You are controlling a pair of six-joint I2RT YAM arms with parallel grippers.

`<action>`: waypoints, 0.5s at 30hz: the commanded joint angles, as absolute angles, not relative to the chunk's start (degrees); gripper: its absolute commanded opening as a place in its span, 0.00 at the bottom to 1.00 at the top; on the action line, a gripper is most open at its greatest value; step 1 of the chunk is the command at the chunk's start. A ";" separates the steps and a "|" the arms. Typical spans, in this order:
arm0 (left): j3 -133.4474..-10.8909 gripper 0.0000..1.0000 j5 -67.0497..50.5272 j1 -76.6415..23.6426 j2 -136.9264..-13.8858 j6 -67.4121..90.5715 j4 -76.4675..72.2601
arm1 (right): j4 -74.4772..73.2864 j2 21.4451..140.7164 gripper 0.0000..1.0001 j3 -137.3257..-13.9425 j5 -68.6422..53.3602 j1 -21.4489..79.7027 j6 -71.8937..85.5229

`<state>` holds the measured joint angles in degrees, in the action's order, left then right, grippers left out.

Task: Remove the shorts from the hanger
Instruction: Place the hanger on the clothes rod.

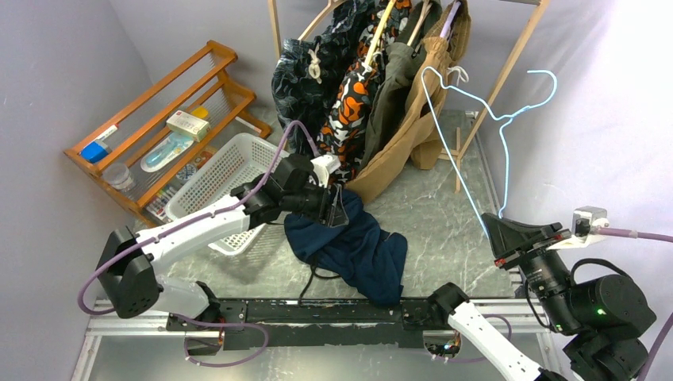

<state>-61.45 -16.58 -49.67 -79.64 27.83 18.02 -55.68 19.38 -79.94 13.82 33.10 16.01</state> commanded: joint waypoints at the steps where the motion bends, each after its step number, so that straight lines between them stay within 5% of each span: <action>1: -61.56 0.65 -11.78 -50.01 -76.89 28.22 18.21 | -56.79 18.30 0.00 -79.42 17.90 32.96 18.44; 15: -60.81 0.74 -6.67 -50.00 -75.34 29.03 20.20 | -47.62 14.84 0.00 -75.50 17.78 32.96 15.54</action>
